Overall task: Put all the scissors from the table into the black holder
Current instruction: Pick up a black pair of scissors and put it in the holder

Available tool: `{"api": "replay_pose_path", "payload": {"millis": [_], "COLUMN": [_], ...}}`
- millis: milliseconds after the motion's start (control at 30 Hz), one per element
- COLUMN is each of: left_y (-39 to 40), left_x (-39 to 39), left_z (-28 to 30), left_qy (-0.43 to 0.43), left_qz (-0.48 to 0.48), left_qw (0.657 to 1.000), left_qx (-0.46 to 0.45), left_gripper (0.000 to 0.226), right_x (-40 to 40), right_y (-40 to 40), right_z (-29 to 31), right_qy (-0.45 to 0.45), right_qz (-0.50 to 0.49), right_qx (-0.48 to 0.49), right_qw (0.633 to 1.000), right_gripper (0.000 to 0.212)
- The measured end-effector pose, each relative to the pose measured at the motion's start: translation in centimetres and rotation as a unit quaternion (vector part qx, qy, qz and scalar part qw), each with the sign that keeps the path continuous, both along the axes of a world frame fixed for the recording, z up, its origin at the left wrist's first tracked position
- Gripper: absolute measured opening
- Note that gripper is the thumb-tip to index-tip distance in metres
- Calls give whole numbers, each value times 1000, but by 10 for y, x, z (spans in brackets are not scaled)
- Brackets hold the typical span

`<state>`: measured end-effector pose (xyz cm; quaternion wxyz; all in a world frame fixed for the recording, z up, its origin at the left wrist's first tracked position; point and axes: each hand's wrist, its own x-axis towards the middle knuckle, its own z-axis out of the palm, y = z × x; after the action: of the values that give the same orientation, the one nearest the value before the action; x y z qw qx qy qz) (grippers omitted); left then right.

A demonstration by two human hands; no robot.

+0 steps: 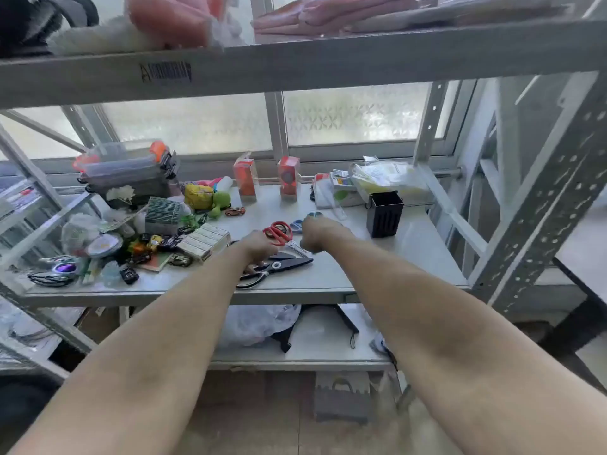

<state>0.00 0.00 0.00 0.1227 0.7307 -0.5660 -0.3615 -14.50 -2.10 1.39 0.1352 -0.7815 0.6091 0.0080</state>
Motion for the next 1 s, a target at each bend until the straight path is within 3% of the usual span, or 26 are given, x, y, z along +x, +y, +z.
{"api": "replay_pose_path", "payload": {"millis": [67, 167, 233, 367, 467, 633, 1000], "left_y": [-13, -32, -41, -51, -53, -57, -61], "left_x": [1, 13, 23, 44, 53, 56, 74], "left_z": [-6, -23, -35, -64, -84, -99, -119], "left_qy": [-9, -39, -53, -79, -108, -130, -71], "left_qz": [32, 87, 125, 177, 225, 245, 282], "left_qw": [999, 995, 990, 980, 968, 960, 957], "left_qx": [-15, -29, -33, -36, -20, 23, 22], "left_gripper": [9, 17, 19, 53, 63, 41, 44], "right_x": [1, 9, 14, 30, 41, 51, 63], "right_y": [-20, -45, -57, -72, -75, -73, -69], "right_z": [-10, -31, -38, -60, -71, -90, -116], "right_qy": [-7, 7, 4, 10, 18, 35, 72], "right_qz": [29, 83, 129, 217, 264, 303, 267], "right_qx": [13, 33, 38, 29, 2, -57, -74], "right_qw": [999, 996, 991, 976, 964, 951, 958], "right_gripper": [4, 4, 8, 25, 26, 26, 29]}}
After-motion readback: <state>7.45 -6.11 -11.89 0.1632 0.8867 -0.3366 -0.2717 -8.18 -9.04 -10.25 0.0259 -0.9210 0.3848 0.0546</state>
